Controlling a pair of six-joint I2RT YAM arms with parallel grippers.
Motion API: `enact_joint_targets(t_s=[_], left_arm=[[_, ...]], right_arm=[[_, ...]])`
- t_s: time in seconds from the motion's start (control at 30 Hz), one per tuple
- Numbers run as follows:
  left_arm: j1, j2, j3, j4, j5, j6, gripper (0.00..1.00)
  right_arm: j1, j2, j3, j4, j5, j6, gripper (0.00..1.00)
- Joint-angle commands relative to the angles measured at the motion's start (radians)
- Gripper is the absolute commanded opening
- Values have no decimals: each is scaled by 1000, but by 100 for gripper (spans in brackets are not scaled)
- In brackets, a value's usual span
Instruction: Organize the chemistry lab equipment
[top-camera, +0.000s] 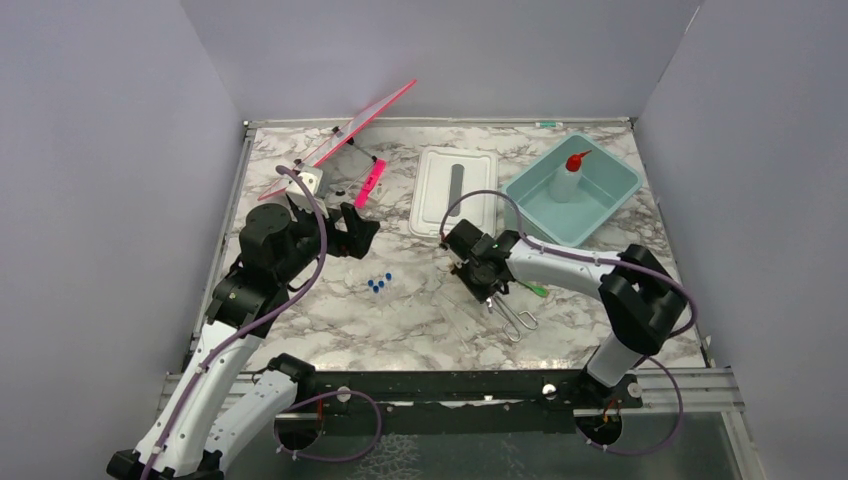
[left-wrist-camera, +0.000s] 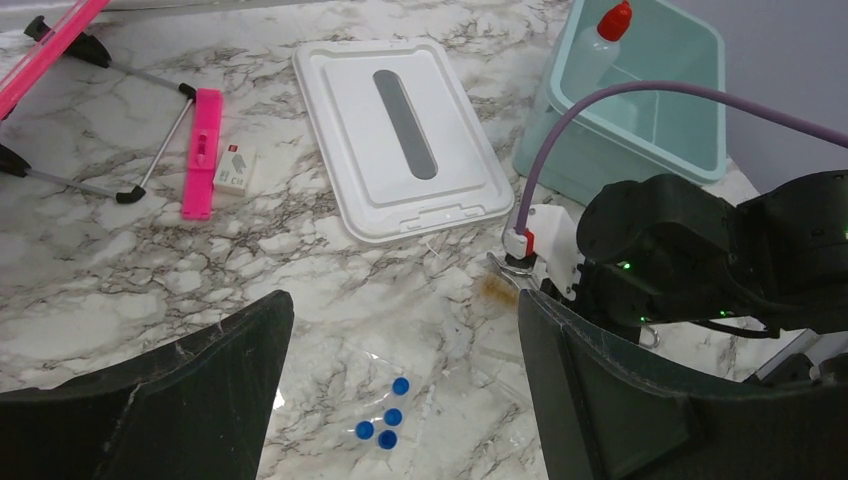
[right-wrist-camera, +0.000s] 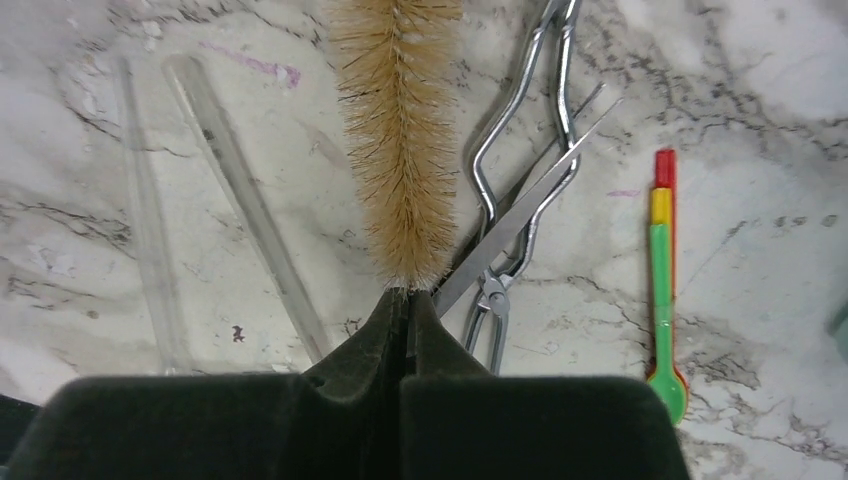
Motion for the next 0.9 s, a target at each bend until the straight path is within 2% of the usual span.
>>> enact_joint_targets(t_s=[0.0, 0.2, 0.33, 0.47, 0.7, 0.87], left_arm=[[-6, -13, 0, 29, -26, -8, 85], [-6, -18, 6, 51, -60, -11, 85], [-7, -14, 19, 69, -69, -10, 85], [-6, -2, 44, 79, -61, 2, 85], [-8, 30, 73, 114, -42, 11, 85], [-8, 60, 80, 137, -31, 6, 85]], right_arm=[[-5, -118, 66, -16, 35, -18, 1], [-5, -297, 122, 16, 112, 35, 1], [-6, -398, 190, 65, 223, 123, 1], [-57, -390, 336, 39, 369, 227, 1], [-279, -277, 522, -38, 461, 425, 1], [-518, -226, 519, -122, 381, 610, 1]])
